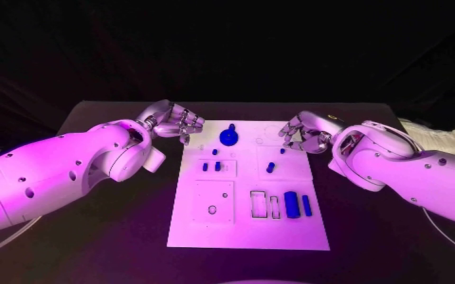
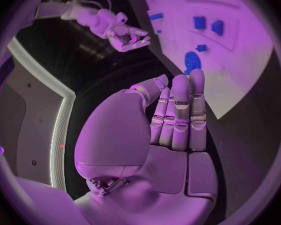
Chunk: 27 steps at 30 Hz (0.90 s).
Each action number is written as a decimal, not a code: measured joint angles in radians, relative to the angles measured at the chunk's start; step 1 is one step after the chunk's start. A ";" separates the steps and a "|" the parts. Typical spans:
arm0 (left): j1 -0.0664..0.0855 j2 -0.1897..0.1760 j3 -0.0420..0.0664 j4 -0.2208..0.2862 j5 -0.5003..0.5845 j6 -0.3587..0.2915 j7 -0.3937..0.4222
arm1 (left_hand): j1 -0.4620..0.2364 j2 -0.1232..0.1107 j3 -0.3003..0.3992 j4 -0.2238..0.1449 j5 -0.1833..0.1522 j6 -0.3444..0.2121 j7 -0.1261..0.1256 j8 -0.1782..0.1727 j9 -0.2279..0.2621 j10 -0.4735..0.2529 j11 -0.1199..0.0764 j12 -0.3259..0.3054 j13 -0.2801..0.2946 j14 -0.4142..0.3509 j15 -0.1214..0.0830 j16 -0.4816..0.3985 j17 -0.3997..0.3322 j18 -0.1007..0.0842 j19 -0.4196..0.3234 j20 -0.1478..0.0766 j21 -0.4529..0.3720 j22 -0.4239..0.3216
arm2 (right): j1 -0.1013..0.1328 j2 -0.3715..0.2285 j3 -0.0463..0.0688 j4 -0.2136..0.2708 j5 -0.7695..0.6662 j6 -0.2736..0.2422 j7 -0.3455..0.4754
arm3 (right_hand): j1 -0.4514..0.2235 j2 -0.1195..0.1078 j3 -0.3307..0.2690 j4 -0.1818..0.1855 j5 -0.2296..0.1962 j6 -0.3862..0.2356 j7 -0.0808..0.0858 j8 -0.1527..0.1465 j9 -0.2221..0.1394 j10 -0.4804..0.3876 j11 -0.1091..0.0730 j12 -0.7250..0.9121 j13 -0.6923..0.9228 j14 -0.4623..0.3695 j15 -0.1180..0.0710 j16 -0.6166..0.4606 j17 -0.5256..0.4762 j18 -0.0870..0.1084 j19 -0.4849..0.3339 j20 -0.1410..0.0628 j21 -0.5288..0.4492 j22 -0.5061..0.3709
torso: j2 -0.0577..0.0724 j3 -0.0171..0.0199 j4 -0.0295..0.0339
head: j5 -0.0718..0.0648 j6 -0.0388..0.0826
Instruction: Assemble the parts on the task board
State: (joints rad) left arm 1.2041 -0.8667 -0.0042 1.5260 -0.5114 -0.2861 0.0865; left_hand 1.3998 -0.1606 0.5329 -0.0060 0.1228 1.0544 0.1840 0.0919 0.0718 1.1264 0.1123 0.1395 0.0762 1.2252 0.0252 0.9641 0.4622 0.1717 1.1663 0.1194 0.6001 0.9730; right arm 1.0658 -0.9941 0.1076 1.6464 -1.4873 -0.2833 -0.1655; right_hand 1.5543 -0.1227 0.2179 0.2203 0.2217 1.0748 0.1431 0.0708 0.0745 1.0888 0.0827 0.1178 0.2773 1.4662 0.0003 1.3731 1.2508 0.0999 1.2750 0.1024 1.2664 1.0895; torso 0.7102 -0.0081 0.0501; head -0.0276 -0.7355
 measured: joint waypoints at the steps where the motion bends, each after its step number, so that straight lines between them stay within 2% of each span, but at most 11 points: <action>1: -0.001 -0.006 -0.002 0.010 0.068 -0.002 0.023 | -0.006 0.006 -0.007 0.006 0.000 0.005 -0.004 0.004 0.001 0.011 -0.004 0.008 0.001 0.000 0.000 0.000 -0.001 0.000 0.000 0.000 -0.005 -0.003 | -0.002 0.002 0.000 0.000 -0.029 0.009 -0.009 | 0.000 0.000 0.004 -0.001 -0.008 0.001 0.000 0.000 0.000 0.000 0.000 -0.002 -0.010 0.000 0.000 0.000 0.000 0.000 0.000 0.000 0.000 0.000 | 0.000 -0.0002 0.0000 | -0.002 0.000; 4: -0.006 -0.023 -0.007 0.036 0.257 -0.004 0.089 | -0.012 0.012 -0.022 0.010 0.000 0.009 -0.009 0.008 0.002 0.023 -0.005 0.020 0.001 -0.005 -0.003 -0.001 -0.005 0.000 0.000 0.000 -0.011 -0.009 | -0.006 0.010 0.000 0.002 -0.115 0.036 -0.035 | 0.000 0.000 0.017 -0.004 -0.019 0.006 -0.006 0.000 0.000 0.004 -0.003 -0.007 -0.035 0.000 0.000 0.000 0.001 0.000 0.000 0.000 0.000 0.000 | 0.000 -0.0009 0.0000 | -0.011 0.002; 6: -0.009 -0.031 -0.009 0.048 0.346 -0.004 0.120 | -0.012 0.012 -0.024 0.008 0.000 0.011 -0.011 0.012 0.002 0.023 -0.005 0.024 0.002 -0.005 -0.003 -0.001 -0.006 0.000 0.000 0.000 -0.012 -0.011 | -0.008 0.014 0.000 0.003 -0.160 0.051 -0.048 | -0.004 -0.004 0.023 -0.004 -0.025 0.006 -0.006 0.000 0.000 0.004 -0.003 -0.012 -0.049 0.000 0.000 0.000 0.001 0.000 0.000 0.000 0.000 0.000 | 0.000 -0.0009 0.0002 | -0.014 0.002; 12: -0.012 -0.045 -0.011 0.076 0.513 -0.003 0.183 | -0.012 0.012 -0.030 0.007 0.000 0.011 -0.011 0.012 0.002 0.026 -0.009 0.027 0.002 -0.004 -0.004 -0.001 -0.007 0.000 0.000 0.000 -0.016 -0.012 | -0.013 0.035 0.000 -0.002 -0.261 0.087 -0.082 | -0.008 -0.008 0.042 -0.006 -0.034 0.007 -0.007 0.000 -0.001 0.007 -0.007 -0.016 -0.077 0.000 0.000 0.000 0.001 0.000 0.000 0.000 0.000 0.000 | 0.000 -0.0009 0.0003 | -0.019 0.004; 18: -0.012 -0.049 -0.012 0.089 0.575 -0.003 0.217 | -0.017 0.017 -0.038 0.008 0.000 0.011 -0.011 0.012 0.001 0.026 -0.009 0.031 0.002 -0.002 -0.006 -0.001 -0.009 0.000 0.000 0.000 -0.021 -0.016 | -0.023 0.058 -0.001 -0.018 -0.310 0.115 -0.103 | -0.008 -0.008 0.047 -0.007 -0.038 0.007 -0.007 0.000 -0.001 0.008 -0.006 -0.016 -0.089 0.000 0.000 0.000 0.000 0.000 0.000 0.000 0.000 -0.001 | 0.001 -0.0009 -0.0008 | -0.021 0.002; 21: -0.012 -0.050 -0.012 0.092 0.590 -0.002 0.230 | -0.017 0.017 -0.038 0.008 0.000 0.011 -0.011 0.012 0.001 0.026 -0.009 0.031 0.002 -0.002 -0.006 -0.001 -0.010 0.000 0.000 0.000 -0.021 -0.018 | -0.028 0.069 -0.002 -0.026 -0.324 0.128 -0.109 | -0.008 -0.008 0.059 -0.010 -0.038 0.012 -0.011 0.000 -0.001 0.012 -0.010 -0.016 -0.101 0.002 -0.010 0.000 0.000 0.000 0.000 0.000 0.000 -0.001 | 0.002 -0.0001 -0.0011 | -0.020 0.001; 27: -0.012 -0.052 -0.012 0.098 0.607 -0.002 0.244 | -0.017 0.017 -0.038 0.008 0.000 0.011 -0.011 0.012 0.001 0.026 -0.009 0.031 0.002 -0.002 -0.006 -0.001 -0.010 0.000 0.000 0.000 -0.021 -0.017 | -0.032 0.082 -0.001 -0.038 -0.342 0.148 -0.117 | -0.008 -0.008 0.086 -0.018 -0.053 0.028 -0.020 0.000 0.001 0.038 -0.013 -0.016 -0.121 -0.002 -0.013 0.000 0.005 0.000 0.006 -0.006 0.004 0.006 | 0.002 0.0007 -0.0010 | -0.022 -0.003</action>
State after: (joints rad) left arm 1.1916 -0.9187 -0.0159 1.6239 0.0959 -0.2877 0.3310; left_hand 1.3827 -0.1434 0.4946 0.0016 0.1228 1.0652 0.1733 0.1041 0.0731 1.1526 0.1036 0.1705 0.0784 1.2228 0.0197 0.9635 0.4523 0.1713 1.1663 0.1193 0.5787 0.9556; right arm 1.0335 -0.9124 0.1062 1.6082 -1.8292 -0.1353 -0.2829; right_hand 1.5464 -0.1305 0.3039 0.2028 0.1690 1.1029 0.1230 0.0709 0.0751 1.1264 0.0700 0.1017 0.1559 1.4646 -0.0130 1.3730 1.2555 0.1000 1.2811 0.0963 1.2704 1.0955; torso 0.7123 -0.0075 0.0492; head -0.0499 -0.7382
